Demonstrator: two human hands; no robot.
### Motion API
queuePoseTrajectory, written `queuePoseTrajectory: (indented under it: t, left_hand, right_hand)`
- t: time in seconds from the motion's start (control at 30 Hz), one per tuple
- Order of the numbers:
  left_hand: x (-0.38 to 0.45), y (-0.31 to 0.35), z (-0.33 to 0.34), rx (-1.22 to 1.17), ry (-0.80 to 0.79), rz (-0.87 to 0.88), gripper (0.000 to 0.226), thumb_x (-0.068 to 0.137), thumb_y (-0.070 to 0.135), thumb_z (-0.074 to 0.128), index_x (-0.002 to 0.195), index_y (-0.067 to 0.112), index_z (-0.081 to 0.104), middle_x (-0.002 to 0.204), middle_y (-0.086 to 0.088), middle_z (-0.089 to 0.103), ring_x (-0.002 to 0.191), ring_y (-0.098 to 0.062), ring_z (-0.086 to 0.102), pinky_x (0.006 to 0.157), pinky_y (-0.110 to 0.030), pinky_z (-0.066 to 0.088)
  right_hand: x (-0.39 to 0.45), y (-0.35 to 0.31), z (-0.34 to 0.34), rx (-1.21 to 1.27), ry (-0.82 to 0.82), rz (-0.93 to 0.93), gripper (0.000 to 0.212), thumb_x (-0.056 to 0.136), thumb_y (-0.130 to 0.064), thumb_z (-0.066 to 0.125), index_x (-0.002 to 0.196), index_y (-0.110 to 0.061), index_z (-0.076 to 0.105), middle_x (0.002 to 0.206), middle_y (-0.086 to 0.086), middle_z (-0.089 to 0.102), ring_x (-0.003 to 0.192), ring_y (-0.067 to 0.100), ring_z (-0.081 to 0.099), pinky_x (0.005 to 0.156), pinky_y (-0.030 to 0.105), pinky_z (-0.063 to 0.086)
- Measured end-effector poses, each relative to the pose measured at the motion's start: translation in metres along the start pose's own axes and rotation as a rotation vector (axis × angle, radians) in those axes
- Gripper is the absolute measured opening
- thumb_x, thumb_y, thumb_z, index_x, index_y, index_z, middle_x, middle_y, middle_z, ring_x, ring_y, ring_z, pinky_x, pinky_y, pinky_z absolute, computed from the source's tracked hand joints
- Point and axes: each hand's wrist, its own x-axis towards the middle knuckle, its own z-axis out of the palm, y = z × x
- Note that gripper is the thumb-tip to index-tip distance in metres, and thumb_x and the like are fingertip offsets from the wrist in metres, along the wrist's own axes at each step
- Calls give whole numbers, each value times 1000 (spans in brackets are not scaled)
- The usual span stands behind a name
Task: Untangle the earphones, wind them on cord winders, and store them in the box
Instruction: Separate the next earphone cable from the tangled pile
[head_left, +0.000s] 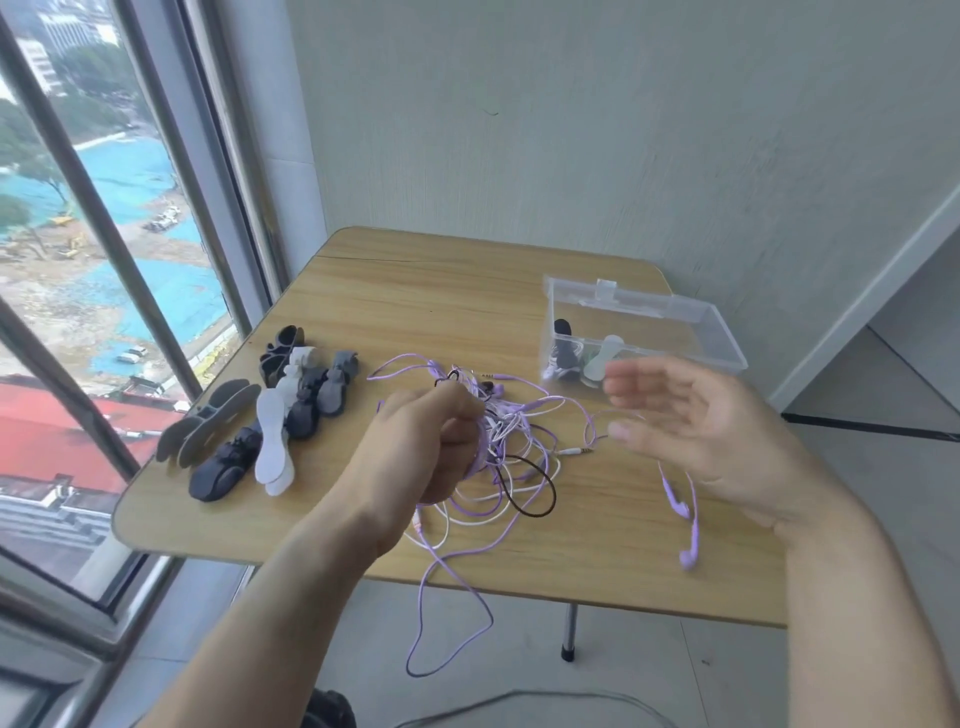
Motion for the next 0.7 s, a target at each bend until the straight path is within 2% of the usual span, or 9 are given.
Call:
queuePoseTrajectory:
  t: [0.13,0.23,0.3,0.37,0.47,0.5,0.57,0.63,0.7]
  left_hand:
    - [-1,-1,6,-38,-129,-49,42,93,14,43,57,25,26,49,7,18,45,-11,9,46,-26,4]
    - [-4,5,8,-213,-201,-78,34,81,21,48,53,25,29,48,7,16,47,-12,4,46,-28,3]
    - [-4,7,7,-402,-173,-84,30,75,26,50,52,25,31,49,7,17,48,-13,3,45,-28,3]
    - [0,6,3,-607,-87,-62,29,79,26,48,52,23,36,51,5,19,46,-13,7,44,-26,6]
    - [4,5,-6,-785,8,44,16,82,24,46,70,15,48,61,1,36,47,-13,36,44,-23,22]
    - [4,5,-9,-800,8,71,14,81,25,46,78,13,52,67,-1,46,54,-16,50,48,-23,30]
    - [2,5,-9,-783,-13,106,31,77,29,48,96,7,57,84,-8,62,79,-25,69,60,-27,38]
    - [2,4,-4,-722,-5,128,47,74,30,49,111,1,56,104,-16,66,105,-34,69,67,-31,39]
    - [3,0,4,-573,49,199,51,67,29,57,111,2,59,114,-17,65,116,-34,65,74,-33,41]
  right_hand:
    - [1,-9,42,164,-146,-177,30,83,-19,75,112,-15,70,110,-6,74,107,7,66,93,23,51]
    - [4,-11,63,199,-157,-163,15,91,-20,67,97,-8,71,80,5,74,73,9,68,68,16,50]
    - [5,-10,68,174,-159,-136,18,94,-25,60,87,-11,69,57,1,60,52,11,55,57,23,46]
    - [6,-10,68,165,-154,-118,23,97,-29,57,85,-13,69,50,-7,50,46,10,43,55,34,43]
    - [8,-8,65,142,-116,-84,18,98,-20,59,86,-13,70,53,-13,55,45,2,43,51,19,38]
    - [8,-6,65,113,-121,-72,17,98,-20,60,86,-14,70,54,-12,57,47,1,44,50,18,38]
    - [8,-2,65,9,-167,-61,17,98,-28,63,88,-19,72,63,3,61,56,10,47,54,30,39]
    - [6,0,67,-116,-232,-63,15,97,-33,64,92,-23,73,70,15,59,63,17,45,62,37,39]
    - [4,-2,70,-159,-293,-50,14,96,-38,65,102,-29,73,67,7,51,63,19,43,63,38,38]
